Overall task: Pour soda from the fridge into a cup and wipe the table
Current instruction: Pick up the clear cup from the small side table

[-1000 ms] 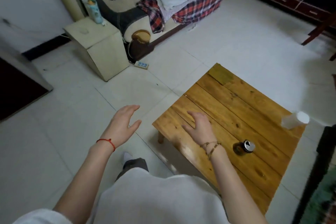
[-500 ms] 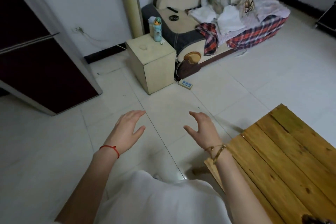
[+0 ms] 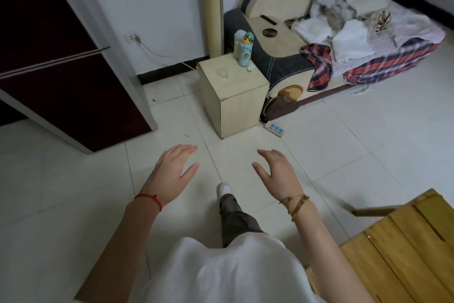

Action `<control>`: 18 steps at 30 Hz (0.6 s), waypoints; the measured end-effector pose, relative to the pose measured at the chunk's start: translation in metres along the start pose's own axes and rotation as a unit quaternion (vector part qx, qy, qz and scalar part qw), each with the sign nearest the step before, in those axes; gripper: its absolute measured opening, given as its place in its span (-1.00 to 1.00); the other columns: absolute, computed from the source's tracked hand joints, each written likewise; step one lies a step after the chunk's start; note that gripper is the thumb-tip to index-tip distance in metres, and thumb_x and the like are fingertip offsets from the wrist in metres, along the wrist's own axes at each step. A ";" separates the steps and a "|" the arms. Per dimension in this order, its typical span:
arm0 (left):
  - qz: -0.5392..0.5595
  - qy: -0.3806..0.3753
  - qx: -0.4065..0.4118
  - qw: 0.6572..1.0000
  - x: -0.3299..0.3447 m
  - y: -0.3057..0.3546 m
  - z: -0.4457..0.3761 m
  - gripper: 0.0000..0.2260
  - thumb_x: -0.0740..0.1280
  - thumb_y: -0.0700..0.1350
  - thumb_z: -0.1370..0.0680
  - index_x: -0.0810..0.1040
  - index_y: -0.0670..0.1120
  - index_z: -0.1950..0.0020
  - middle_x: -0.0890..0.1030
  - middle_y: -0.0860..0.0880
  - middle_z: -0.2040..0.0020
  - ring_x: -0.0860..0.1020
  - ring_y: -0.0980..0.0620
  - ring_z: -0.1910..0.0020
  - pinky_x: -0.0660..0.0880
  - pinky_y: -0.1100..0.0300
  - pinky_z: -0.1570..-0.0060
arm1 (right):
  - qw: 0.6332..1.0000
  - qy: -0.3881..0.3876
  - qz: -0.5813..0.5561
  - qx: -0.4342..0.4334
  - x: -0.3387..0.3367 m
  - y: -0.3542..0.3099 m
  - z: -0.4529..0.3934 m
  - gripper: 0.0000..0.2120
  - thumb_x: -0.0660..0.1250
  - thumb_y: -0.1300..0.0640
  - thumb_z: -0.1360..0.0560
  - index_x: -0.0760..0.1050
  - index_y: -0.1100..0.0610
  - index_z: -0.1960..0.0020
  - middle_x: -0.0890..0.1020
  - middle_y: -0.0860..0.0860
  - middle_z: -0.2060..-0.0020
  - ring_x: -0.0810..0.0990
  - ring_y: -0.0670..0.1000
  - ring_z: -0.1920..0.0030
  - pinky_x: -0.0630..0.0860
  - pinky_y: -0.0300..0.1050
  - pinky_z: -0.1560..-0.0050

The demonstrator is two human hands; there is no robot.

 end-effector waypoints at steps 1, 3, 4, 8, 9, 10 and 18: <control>-0.001 -0.002 -0.005 1.000 -0.003 -0.005 -0.012 -0.54 0.14 0.10 -0.62 0.37 -0.04 -0.48 0.41 0.01 -0.45 0.29 0.00 -0.48 0.19 -0.07 -0.50 | 1.000 0.000 -0.001 -0.001 0.001 -0.002 -0.015 -0.54 0.18 -0.08 -0.60 0.37 0.11 -0.42 0.48 0.04 -0.36 0.29 0.10 -0.45 0.21 -0.01 -0.45; -0.002 0.001 -0.010 1.000 -0.010 -0.014 -0.040 -0.49 0.09 0.16 -0.59 0.37 -0.05 -0.47 0.42 0.00 -0.44 0.30 0.00 -0.47 0.21 -0.08 -0.49 | 1.000 -0.003 0.002 -0.007 0.001 -0.009 -0.047 -0.55 0.17 -0.06 -0.61 0.37 0.12 -0.42 0.48 0.04 -0.36 0.29 0.09 -0.45 0.20 -0.01 -0.45; -0.001 0.005 -0.010 1.000 -0.015 -0.018 -0.055 -0.47 0.08 0.17 -0.58 0.38 -0.05 -0.47 0.43 0.00 -0.44 0.31 0.00 -0.47 0.22 -0.09 -0.48 | 1.000 -0.005 0.004 -0.011 0.001 -0.012 -0.065 -0.56 0.17 -0.06 -0.61 0.37 0.12 -0.42 0.48 0.04 -0.36 0.29 0.09 -0.45 0.20 -0.01 -0.46; 0.013 0.024 -0.016 0.999 -0.036 -0.032 -0.122 -0.58 0.18 0.06 -0.64 0.37 -0.04 -0.48 0.42 0.03 -0.44 0.29 0.04 -0.48 0.18 -0.04 -0.51 | 1.000 -0.006 0.003 -0.030 -0.011 -0.026 -0.141 -0.58 0.18 -0.03 -0.61 0.41 0.15 -0.39 0.51 0.06 -0.32 0.36 0.09 -0.39 0.27 -0.01 -0.42; 0.021 0.033 -0.020 0.999 -0.043 -0.035 -0.140 -0.59 0.20 0.04 -0.64 0.38 -0.04 -0.47 0.42 0.04 -0.44 0.29 0.05 -0.48 0.18 -0.02 -0.51 | 0.999 -0.003 0.002 -0.034 -0.016 -0.029 -0.160 -0.59 0.19 -0.02 -0.61 0.41 0.15 -0.39 0.52 0.06 -0.31 0.38 0.09 -0.38 0.29 -0.01 -0.40; 0.030 0.041 -0.021 0.998 -0.049 -0.039 -0.158 -0.59 0.21 0.03 -0.63 0.39 -0.04 -0.47 0.43 0.04 -0.43 0.30 0.06 -0.48 0.19 0.00 -0.51 | 0.999 0.000 0.002 -0.038 -0.021 -0.032 -0.181 -0.59 0.19 -0.02 -0.61 0.42 0.15 -0.38 0.53 0.06 -0.30 0.39 0.10 -0.37 0.30 0.00 -0.40; 0.031 0.055 -0.049 0.997 -0.091 -0.069 -0.288 -0.58 0.20 0.01 -0.65 0.33 -0.01 -0.50 0.36 0.04 -0.48 0.25 0.05 -0.50 0.18 0.07 -0.51 | 0.999 0.002 0.013 -0.052 -0.049 -0.043 -0.332 -0.63 0.19 0.04 -0.62 0.43 0.17 -0.37 0.54 0.08 -0.28 0.39 0.11 -0.36 0.30 -0.01 -0.40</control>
Point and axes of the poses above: each hand's wrist, its own z-axis away from the middle knuckle, its own x-axis out of the palm, y = z × x, the point moved 8 cm from there along -z, towards the middle knuckle
